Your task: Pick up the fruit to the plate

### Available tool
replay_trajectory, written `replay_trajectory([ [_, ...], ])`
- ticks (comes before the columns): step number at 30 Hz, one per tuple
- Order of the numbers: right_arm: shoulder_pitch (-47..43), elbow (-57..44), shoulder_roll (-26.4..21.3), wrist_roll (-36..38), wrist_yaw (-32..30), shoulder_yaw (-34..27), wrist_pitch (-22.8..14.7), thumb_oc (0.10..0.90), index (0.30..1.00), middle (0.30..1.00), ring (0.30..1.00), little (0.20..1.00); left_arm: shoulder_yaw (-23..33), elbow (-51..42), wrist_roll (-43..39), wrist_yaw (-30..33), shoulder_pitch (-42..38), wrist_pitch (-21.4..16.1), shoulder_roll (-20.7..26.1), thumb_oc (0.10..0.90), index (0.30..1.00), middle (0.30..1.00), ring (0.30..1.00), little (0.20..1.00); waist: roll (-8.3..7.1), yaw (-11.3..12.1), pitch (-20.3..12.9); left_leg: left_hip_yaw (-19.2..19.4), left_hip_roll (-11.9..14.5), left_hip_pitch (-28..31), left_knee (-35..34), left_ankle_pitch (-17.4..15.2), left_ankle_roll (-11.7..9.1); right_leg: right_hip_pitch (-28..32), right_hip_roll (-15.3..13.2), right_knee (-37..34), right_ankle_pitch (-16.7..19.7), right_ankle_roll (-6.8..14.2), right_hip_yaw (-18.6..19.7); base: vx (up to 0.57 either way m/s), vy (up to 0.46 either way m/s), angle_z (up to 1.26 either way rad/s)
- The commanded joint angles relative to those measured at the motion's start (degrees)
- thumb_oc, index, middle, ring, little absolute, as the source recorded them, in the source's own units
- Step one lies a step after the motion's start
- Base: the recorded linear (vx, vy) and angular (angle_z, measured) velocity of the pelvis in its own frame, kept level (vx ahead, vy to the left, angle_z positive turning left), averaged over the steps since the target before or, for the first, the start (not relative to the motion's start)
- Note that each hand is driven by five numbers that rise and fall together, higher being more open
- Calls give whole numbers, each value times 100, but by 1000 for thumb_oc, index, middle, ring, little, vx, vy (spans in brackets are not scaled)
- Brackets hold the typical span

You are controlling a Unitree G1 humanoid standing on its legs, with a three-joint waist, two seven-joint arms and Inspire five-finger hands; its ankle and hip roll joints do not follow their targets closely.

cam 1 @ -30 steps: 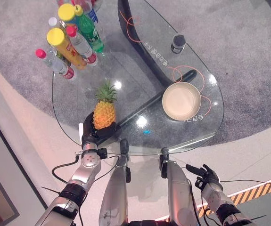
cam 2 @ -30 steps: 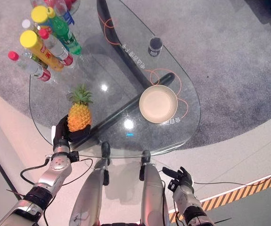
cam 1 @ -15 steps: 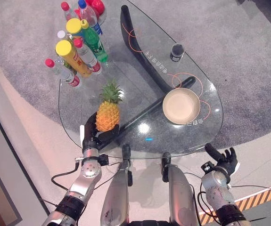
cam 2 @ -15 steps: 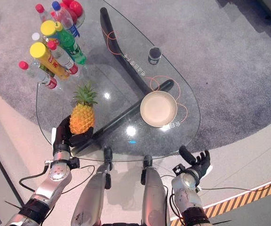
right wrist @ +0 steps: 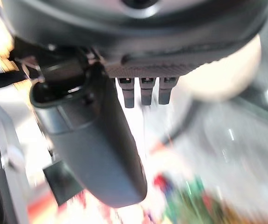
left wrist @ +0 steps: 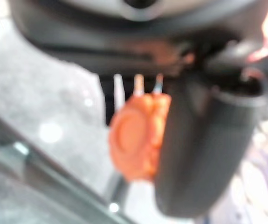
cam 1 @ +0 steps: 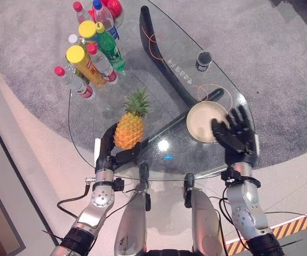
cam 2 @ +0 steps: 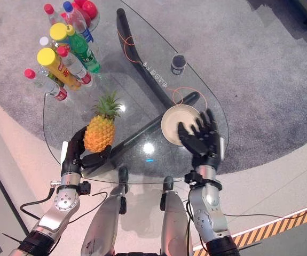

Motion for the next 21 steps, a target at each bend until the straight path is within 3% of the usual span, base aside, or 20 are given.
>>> replay_trajectory([
  [1, -194, -706, 42, 365, 559, -100, -184, 800, 900, 900, 900, 900, 248, -1093, 349, -132, -339, -825, 475, 100, 300, 300, 300, 200, -335, -75, -59, 65, -538, 109, 1007, -724, 318, 621, 41, -1437, 1195, -16, -282, 10, -8, 3],
  [10, -674, -637, -20, 484, 510, 309, -314, 800, 900, 900, 900, 900, -147, -1810, 515, -542, -642, -796, 716, 100, 300, 300, 300, 200, -268, 11, -59, 18, -571, -5, 1029, -711, 313, 540, -25, -1447, 1230, -3, -341, 4, -4, 2],
  [21, -1090, -547, 29, 1059, 690, 612, -93, 800, 900, 900, 900, 900, -429, -1972, 559, -654, -867, -750, 832, 100, 300, 300, 300, 200, -258, 96, -59, -23, -604, -54, 1112, -730, 296, 532, -50, -1431, 1238, -2, -409, 10, -16, 6],
])
